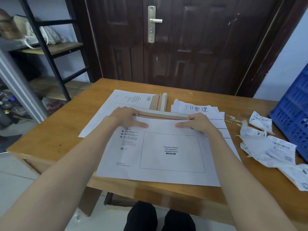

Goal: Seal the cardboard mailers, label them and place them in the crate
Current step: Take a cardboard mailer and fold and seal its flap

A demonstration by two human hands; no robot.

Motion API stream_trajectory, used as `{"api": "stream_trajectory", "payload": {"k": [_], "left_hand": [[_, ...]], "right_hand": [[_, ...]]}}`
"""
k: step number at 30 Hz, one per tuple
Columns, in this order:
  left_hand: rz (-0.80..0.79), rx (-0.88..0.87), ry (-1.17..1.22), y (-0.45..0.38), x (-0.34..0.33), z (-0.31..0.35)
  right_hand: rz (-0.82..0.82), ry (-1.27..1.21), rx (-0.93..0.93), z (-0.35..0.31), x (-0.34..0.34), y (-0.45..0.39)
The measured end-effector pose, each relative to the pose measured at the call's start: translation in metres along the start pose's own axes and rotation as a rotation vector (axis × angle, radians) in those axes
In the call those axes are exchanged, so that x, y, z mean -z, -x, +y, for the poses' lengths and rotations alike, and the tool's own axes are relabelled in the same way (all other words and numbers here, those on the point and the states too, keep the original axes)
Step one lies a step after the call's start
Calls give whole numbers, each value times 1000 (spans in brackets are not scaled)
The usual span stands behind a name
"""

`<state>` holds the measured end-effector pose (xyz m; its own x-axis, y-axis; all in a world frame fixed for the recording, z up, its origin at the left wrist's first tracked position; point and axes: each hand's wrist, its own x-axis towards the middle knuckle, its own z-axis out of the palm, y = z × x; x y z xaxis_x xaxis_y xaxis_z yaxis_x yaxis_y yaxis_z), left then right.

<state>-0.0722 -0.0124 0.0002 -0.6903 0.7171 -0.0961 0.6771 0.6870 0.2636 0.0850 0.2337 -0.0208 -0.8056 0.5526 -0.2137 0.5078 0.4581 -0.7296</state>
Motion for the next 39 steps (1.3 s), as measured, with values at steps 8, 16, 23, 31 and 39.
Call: {"api": "stream_trajectory", "payload": {"k": [8, 16, 23, 31, 39], "left_hand": [[23, 17, 206, -3, 0, -7], [20, -30, 165, -8, -11, -10], [62, 1, 27, -5, -16, -11], [64, -24, 194, -4, -24, -21], [75, 17, 15, -1, -21, -14]], "right_hand": [[3, 89, -12, 1, -1, -2], [64, 151, 84, 7, -4, -7], [148, 208, 111, 10, -11, 1], [290, 153, 222, 14, -18, 9], [354, 244, 202, 17, -22, 8]]}}
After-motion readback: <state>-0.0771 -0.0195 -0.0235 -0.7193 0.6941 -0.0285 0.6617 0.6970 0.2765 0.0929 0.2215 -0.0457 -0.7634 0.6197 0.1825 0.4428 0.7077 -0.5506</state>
